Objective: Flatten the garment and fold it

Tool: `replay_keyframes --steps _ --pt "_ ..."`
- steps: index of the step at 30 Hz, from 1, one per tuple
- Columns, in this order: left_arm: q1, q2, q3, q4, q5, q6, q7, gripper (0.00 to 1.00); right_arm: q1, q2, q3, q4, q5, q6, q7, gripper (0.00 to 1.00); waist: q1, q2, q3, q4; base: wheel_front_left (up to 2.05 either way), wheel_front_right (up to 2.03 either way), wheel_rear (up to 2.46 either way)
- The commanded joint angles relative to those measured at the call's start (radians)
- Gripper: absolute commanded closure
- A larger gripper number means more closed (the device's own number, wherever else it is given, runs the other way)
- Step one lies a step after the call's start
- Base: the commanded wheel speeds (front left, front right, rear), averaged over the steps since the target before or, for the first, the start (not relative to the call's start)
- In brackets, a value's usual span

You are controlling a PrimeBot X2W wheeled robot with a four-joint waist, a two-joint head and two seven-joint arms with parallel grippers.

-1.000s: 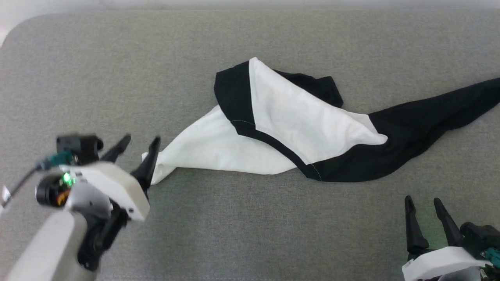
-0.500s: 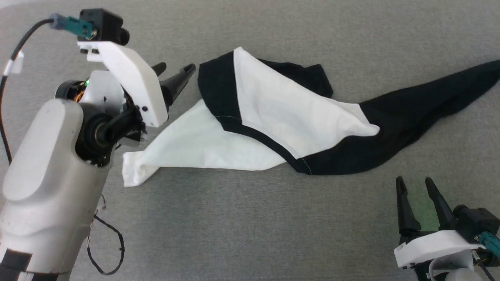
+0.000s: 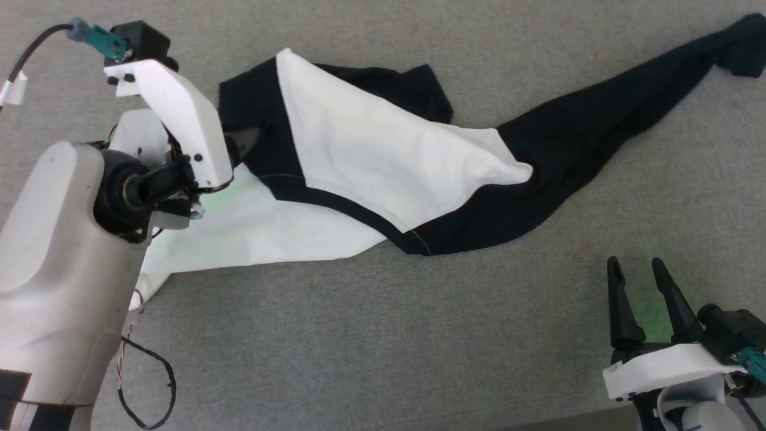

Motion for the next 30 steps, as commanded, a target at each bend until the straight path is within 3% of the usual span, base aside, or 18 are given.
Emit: replay_keyframes --steps 1,8,10,11,22,30 --pt "0.006 0.002 0.01 0.01 -0.013 0.009 0.002 0.0 -0.016 0.001 0.005 -0.002 0.008 -0.001 -0.005 0.0 -0.0002 0.0 0.031 -0.033 0.0 0.0 0.0" --pt "0.023 0.008 0.025 0.036 -0.024 0.033 0.0 0.0 -0.016 0.001 -0.008 -0.016 0.003 -0.001 -0.005 0.0 -0.0002 0.0 0.046 -0.049 0.0 0.0 0.0" --pt "0.025 0.002 0.032 0.033 -0.03 0.024 -0.017 0.76 -0.014 0.001 -0.011 -0.018 0.001 -0.001 -0.005 0.0 -0.0002 0.0 0.048 -0.05 0.0 0.0 0.0" --pt "0.026 0.001 0.034 0.032 -0.032 0.018 -0.026 1.0 -0.014 0.001 -0.013 -0.019 0.0 -0.001 -0.005 0.0 -0.0002 0.0 0.049 -0.049 0.0 0.0 0.0" --pt "0.013 -0.048 0.088 -0.005 -0.106 -0.039 -0.092 1.0 -0.01 0.001 -0.022 -0.008 -0.009 -0.001 -0.005 0.0 -0.0002 0.0 0.001 -0.008 0.0 0.0 0.0" --pt "0.018 -0.032 0.079 -0.09 -0.075 -0.093 -0.15 1.0 0.0 0.001 -0.025 0.009 -0.015 -0.001 -0.005 0.0 -0.0002 0.0 -0.06 0.035 0.0 0.0 0.0"
